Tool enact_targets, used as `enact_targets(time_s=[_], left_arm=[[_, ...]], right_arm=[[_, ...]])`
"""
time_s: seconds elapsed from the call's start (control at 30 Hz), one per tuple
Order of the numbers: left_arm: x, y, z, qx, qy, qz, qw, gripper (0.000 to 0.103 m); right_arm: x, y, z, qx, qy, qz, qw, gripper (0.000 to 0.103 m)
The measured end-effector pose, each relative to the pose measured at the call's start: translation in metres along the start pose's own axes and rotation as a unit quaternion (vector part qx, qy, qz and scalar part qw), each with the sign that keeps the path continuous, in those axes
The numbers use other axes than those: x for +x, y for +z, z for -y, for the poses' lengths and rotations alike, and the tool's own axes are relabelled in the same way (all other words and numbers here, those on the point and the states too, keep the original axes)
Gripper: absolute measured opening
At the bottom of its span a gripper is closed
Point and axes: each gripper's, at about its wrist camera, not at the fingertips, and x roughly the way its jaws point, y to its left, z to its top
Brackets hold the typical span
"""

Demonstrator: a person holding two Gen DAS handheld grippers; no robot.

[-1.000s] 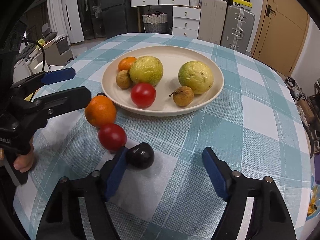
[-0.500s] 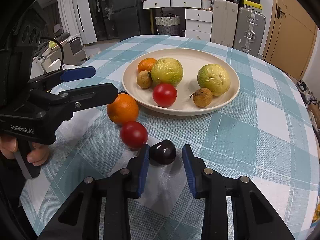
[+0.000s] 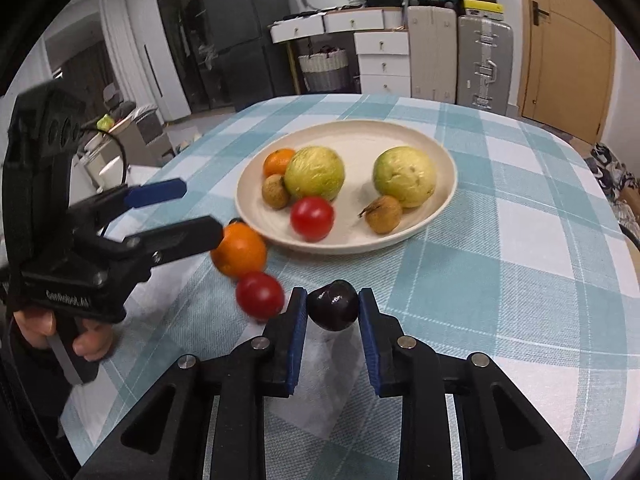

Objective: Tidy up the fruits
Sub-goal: 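Grasp a dark plum with the right gripper while the left gripper grasps the large orange, then carry the plum and orange to the plate and lower them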

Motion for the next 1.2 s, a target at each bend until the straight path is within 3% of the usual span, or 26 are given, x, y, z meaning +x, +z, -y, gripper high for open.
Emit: enact_targets(time_s=[0.17,0.23,0.33,0.4,0.57,0.9,1.2], left_arm=[[-0.002,0.000,0.003,0.009,-0.015,0.000,0.9998,0.100],[-0.005,0.000,0.005,0.016,-0.028,0.003,0.9995,0.083],[-0.005,0.000,0.005,0.020,-0.045,-0.008,0.9987,0.066],[-0.004,-0.001,0.006,0.025,-0.053,-0.017,0.9982,0.061],[0.000,-0.004,0.011,0.034,-0.074,-0.035,0.9960,0.059],[0.011,-0.009,0.013,0.032,-0.086,-0.062,0.9938,0.034],[0.017,-0.010,0.013,0.032,-0.081,-0.069,0.9938,0.034]], right_arm=[[-0.002,0.003,0.005,0.008,-0.007,0.005,1.000,0.026],[-0.002,0.004,0.006,0.009,-0.008,0.006,1.000,0.026],[-0.003,0.004,0.006,0.007,-0.011,0.006,1.000,0.026],[-0.005,0.004,0.005,0.004,-0.012,0.009,1.000,0.026],[-0.008,0.005,0.004,0.002,-0.015,0.011,1.000,0.026],[-0.013,0.005,0.006,0.004,-0.021,0.017,1.000,0.026],[-0.014,0.006,0.003,-0.001,-0.020,0.018,1.000,0.026]])
